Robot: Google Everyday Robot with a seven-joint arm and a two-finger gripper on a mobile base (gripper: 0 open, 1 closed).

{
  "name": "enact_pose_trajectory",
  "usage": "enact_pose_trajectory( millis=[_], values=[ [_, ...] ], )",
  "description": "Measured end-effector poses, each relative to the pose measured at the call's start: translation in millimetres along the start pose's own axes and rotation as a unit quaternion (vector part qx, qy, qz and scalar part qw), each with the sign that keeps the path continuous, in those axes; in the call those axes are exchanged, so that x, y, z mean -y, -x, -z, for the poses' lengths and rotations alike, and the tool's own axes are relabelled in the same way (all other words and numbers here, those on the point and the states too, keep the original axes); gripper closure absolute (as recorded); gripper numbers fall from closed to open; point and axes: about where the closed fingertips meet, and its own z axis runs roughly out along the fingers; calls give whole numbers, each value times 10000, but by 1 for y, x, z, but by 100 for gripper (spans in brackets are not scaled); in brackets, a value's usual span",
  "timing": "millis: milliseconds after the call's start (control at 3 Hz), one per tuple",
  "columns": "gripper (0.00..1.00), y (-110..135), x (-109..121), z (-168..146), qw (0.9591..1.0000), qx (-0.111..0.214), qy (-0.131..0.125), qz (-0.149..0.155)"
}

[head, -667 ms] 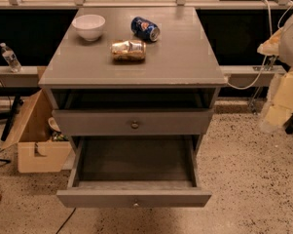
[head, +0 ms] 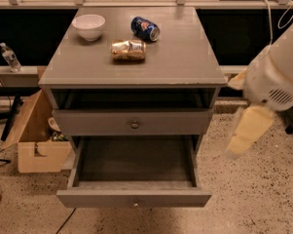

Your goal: Close middle drawer

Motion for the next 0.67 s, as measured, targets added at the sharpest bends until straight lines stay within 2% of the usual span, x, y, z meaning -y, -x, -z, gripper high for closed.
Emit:
enact_pose_trajectory(
  millis=[333, 667],
  values=[
    [0, 10, -36, -72, 9982, 358, 405, -274],
    [0, 8, -38, -78, 9979, 379, 432, -285]
  ],
)
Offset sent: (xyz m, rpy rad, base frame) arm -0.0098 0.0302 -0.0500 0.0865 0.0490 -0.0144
